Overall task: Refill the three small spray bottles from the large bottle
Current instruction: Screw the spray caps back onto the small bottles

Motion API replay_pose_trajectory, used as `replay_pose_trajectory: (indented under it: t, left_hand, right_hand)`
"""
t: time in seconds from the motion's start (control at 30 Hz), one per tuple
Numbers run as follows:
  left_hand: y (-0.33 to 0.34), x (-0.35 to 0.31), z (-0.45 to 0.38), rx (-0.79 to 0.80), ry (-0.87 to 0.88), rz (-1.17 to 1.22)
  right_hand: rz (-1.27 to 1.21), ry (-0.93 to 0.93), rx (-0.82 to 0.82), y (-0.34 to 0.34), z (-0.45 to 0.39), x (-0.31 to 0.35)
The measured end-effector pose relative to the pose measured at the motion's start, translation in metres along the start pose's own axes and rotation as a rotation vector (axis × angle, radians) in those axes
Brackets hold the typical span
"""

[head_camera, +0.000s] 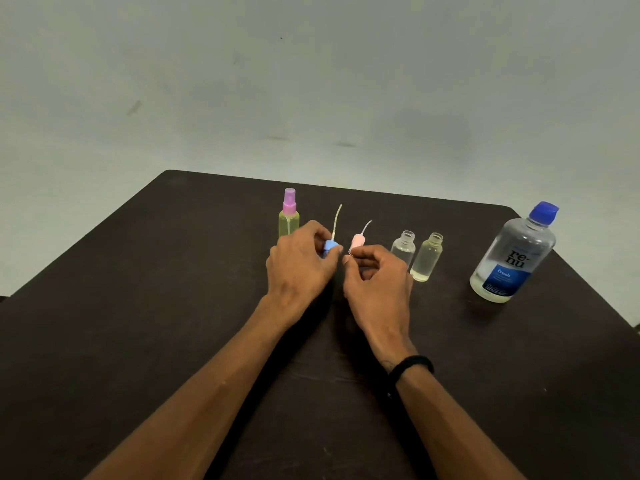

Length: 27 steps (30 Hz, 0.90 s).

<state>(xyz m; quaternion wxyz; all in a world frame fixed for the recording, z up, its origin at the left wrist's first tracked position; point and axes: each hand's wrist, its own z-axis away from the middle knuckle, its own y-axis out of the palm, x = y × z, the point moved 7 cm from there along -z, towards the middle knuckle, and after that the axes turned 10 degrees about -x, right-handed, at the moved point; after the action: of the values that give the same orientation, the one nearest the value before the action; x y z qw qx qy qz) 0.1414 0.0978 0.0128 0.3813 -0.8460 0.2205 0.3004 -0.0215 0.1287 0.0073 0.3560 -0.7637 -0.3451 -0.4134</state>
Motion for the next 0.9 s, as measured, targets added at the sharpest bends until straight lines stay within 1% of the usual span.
replay_pose_trajectory:
  t: [0.07,0.13,0.17,0.23,0.3,0.37,0.4,0.53,0.73,0.83,0.87,0.9]
  left_hand:
    - [0.001,0.0,-0.003,0.031,-0.181,0.304]
    - [0.009,-0.006,-0.003,0.125,-0.356,0.663]
    - [0.011,-0.01,0.0,0.164,-0.404,0.78]
    - [0.015,-0.019,0.003,0.222,-0.403,0.887]
    - [0.018,-0.024,0.006,0.281,-0.373,0.951]
    - [0.02,-0.029,0.007,0.32,-0.346,1.0]
    - [0.02,-0.03,0.007,0.332,-0.325,1.011]
    - [0.018,-0.036,0.007,0.343,-0.241,0.994]
    - [0.022,-0.035,0.014,0.39,-0.266,0.935]
    - [0.031,-0.032,0.023,0.419,-0.361,0.921]
    - [0.033,-0.031,0.025,0.415,-0.371,0.888]
    - [0.034,-0.03,0.026,0.394,-0.329,0.817]
  right_hand:
    - [-0.05,0.006,-0.001,-0.001,-0.001,0.002]
    - [-0.163,0.044,-0.003,-0.001,-0.004,0.004]
    - [-0.228,0.092,0.0,0.0,-0.005,0.003]
    - [-0.384,0.244,0.024,0.002,-0.006,-0.003]
    - [-0.62,0.448,0.099,0.007,-0.005,-0.004]
    - [-0.853,0.615,0.153,0.01,-0.005,-0.001]
    - [-0.929,0.67,0.164,0.009,-0.005,0.001]
    - [-1.073,0.783,0.196,0.008,-0.007,0.001]
    - [-1.194,0.754,0.24,-0.003,-0.012,0.014]
    - [-1.291,0.705,0.256,-0.018,-0.021,0.023]
    - [-1.324,0.686,0.253,-0.024,-0.025,0.025]
    - [-1.353,0.669,0.244,-0.031,-0.029,0.025]
